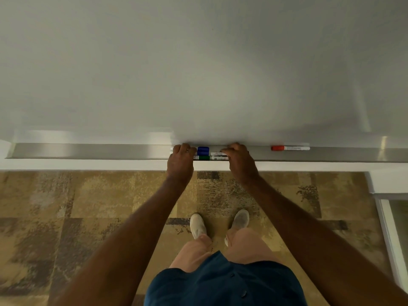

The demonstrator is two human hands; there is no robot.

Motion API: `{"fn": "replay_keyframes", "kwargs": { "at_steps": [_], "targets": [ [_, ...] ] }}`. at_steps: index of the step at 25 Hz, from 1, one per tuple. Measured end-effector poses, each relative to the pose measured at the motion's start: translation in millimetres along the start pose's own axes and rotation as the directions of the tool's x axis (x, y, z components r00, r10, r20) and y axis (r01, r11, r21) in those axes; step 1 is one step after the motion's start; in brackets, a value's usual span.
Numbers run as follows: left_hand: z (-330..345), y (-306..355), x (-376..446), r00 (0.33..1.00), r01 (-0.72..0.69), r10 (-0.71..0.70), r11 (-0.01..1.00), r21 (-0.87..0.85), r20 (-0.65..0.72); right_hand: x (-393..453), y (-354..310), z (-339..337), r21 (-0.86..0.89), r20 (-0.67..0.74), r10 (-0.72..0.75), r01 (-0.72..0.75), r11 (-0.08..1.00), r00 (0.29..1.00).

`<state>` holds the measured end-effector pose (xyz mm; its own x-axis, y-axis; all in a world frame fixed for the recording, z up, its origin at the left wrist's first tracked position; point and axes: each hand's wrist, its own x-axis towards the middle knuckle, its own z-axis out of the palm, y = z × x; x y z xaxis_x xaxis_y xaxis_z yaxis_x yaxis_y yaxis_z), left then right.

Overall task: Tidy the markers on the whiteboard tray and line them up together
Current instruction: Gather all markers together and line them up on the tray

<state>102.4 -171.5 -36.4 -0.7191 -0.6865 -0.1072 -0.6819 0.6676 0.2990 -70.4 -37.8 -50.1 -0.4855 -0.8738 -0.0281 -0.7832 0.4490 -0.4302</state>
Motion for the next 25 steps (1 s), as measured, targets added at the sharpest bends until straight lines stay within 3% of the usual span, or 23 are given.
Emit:
{"fn": "replay_keyframes", "kwargs": {
  "at_steps": [4,6,10,13,15,19,22,25],
  "targets": [
    [2.6,3.5,-1.6,0.999,-0.015,0.017,1.000,0.025,-0.045,2.9,1.5,-4.8,-0.031,-0.034,-0.001,0.000,1.000,0.999],
    [5.8,17.1,-3.8,0.995,-0.092,0.094,0.995,0.041,-0.038,3.0,2.0,-7.8,-0.006,-0.038,0.021,-0.022,1.000,0.999],
    [11.7,52.3,-3.2,0.971,-0.236,0.232,0.970,0.063,0.065,-0.4,3.3,-11.6,0.090,-0.040,0.067,-0.063,0.994,0.997],
    [11.6,59.5,-1.8,0.961,-0.240,0.222,0.966,0.096,0.168,-2.8,14.6,-18.0,0.170,-0.019,0.081,-0.077,0.982,0.996],
    [11.8,59.0,-2.0,0.961,-0.231,0.212,0.968,0.093,0.175,-9.3,30.9,-27.5,0.172,-0.096,0.142,-0.124,0.977,0.985],
    [13.5,58.3,-2.3,0.964,-0.230,0.215,0.969,0.086,0.158,-32.9,78.3,-47.0,0.032,-0.304,0.348,-0.355,0.934,0.887],
    [14.0,56.8,-1.6,0.963,-0.236,0.222,0.968,0.081,0.150,-44.3,106.6,-50.2,-0.123,-0.268,0.382,-0.425,0.897,0.884],
    [13.9,56.4,-1.7,0.962,-0.241,0.228,0.968,0.076,0.150,-44.7,117.2,-50.1,-0.189,-0.212,0.345,-0.384,0.904,0.914]
  ]
}}
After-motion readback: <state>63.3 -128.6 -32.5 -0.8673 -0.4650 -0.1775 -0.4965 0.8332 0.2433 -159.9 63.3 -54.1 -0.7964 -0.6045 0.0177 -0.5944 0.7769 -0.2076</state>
